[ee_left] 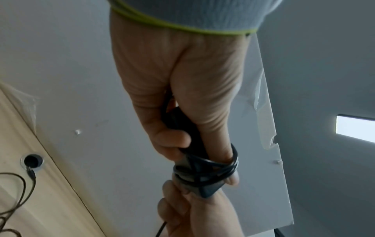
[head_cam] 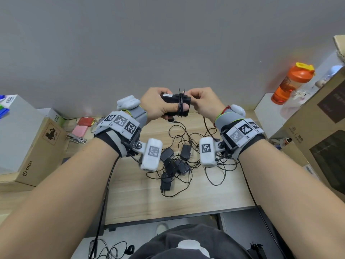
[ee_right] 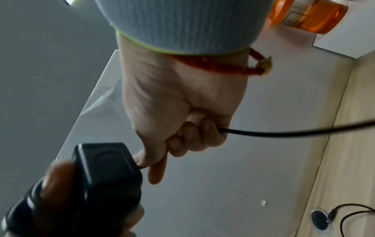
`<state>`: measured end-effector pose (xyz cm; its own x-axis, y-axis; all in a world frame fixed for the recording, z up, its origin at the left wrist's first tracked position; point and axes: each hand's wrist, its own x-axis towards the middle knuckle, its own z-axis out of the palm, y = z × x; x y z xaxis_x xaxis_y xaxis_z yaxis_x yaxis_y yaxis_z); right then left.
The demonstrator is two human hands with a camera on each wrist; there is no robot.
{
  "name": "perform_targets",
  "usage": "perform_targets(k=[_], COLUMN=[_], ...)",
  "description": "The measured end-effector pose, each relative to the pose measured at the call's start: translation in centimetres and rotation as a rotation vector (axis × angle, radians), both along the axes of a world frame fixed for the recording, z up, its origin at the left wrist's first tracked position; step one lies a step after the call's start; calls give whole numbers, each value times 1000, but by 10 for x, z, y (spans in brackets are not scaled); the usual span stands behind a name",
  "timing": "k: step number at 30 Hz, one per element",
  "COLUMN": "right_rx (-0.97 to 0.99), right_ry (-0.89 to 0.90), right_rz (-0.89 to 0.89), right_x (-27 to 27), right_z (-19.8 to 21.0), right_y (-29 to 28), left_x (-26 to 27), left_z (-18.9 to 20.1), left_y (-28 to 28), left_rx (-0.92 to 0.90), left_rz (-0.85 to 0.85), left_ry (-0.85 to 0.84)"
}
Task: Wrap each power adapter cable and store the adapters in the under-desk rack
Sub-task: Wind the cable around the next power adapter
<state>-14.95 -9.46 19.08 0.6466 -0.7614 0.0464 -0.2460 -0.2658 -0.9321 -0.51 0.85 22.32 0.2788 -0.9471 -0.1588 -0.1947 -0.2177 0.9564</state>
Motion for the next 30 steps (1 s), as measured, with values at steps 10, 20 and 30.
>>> perform_targets(k=[10,20,30], right_rx=[-59,-137,-96], right_ry=[203,123,17], right_rz=[196,181,53], right_x=[-1,2,2], right_z=[3,23,22], right_y=[26,12,-11], left_x=[15,19,10], left_z=[-6,-20,-8], left_y=[-9,-3,2], left_rx=[-41,174,150], left_rz=[277,232,-60], left_ry=[120,-31,-121])
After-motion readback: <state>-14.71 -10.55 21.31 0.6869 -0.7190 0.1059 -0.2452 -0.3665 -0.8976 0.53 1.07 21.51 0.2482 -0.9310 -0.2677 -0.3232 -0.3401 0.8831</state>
